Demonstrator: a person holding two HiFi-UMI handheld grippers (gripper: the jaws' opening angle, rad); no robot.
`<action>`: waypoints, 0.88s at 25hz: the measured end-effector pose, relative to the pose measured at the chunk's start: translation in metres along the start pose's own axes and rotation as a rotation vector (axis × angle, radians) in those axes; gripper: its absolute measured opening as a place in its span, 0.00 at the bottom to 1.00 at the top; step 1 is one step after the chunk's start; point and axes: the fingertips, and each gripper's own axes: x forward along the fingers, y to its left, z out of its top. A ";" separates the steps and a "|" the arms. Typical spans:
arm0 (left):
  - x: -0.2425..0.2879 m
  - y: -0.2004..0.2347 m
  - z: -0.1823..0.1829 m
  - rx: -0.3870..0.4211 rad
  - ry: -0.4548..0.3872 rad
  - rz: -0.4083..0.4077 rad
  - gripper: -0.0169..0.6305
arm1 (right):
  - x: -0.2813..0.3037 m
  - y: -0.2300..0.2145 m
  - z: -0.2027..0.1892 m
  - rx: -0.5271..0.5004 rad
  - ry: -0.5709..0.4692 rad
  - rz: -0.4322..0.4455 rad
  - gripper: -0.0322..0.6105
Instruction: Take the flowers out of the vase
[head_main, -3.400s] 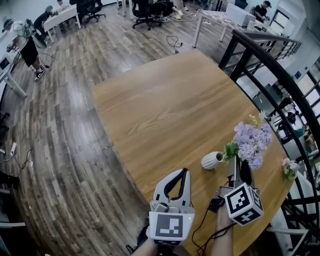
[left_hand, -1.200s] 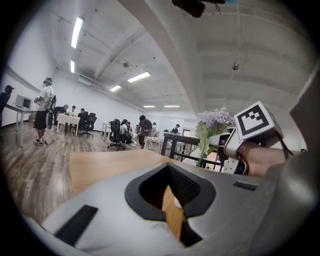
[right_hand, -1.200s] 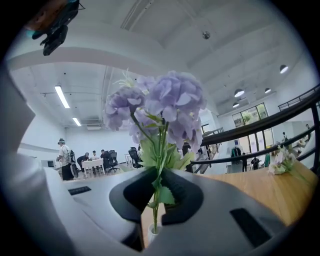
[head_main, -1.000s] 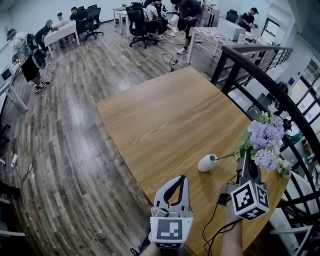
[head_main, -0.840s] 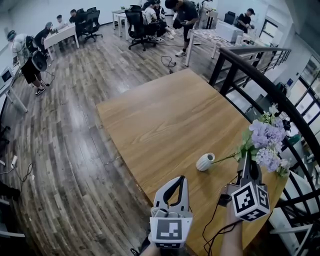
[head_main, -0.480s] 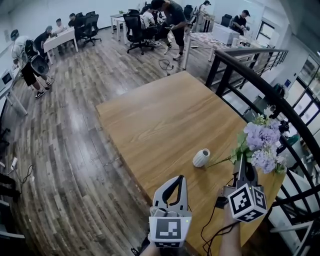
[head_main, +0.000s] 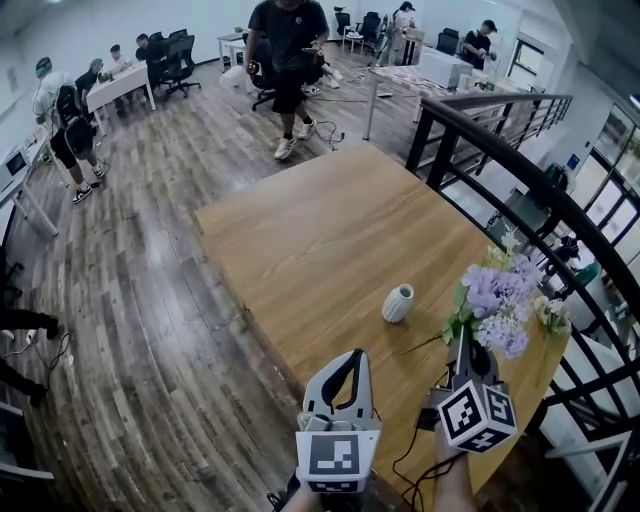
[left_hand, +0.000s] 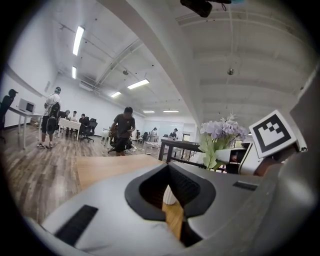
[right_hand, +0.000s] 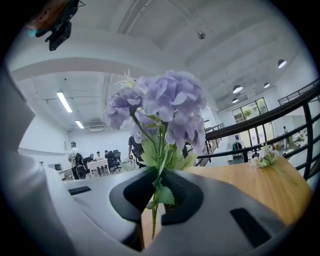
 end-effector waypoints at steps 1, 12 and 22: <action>-0.001 0.000 0.000 0.007 -0.007 0.003 0.08 | -0.003 0.000 -0.003 0.003 0.006 0.001 0.10; -0.016 0.000 -0.005 0.025 -0.025 0.032 0.08 | -0.025 0.002 -0.026 0.029 0.037 0.009 0.10; -0.017 0.001 -0.004 0.015 -0.011 0.042 0.08 | -0.032 0.001 -0.033 0.039 0.054 -0.001 0.09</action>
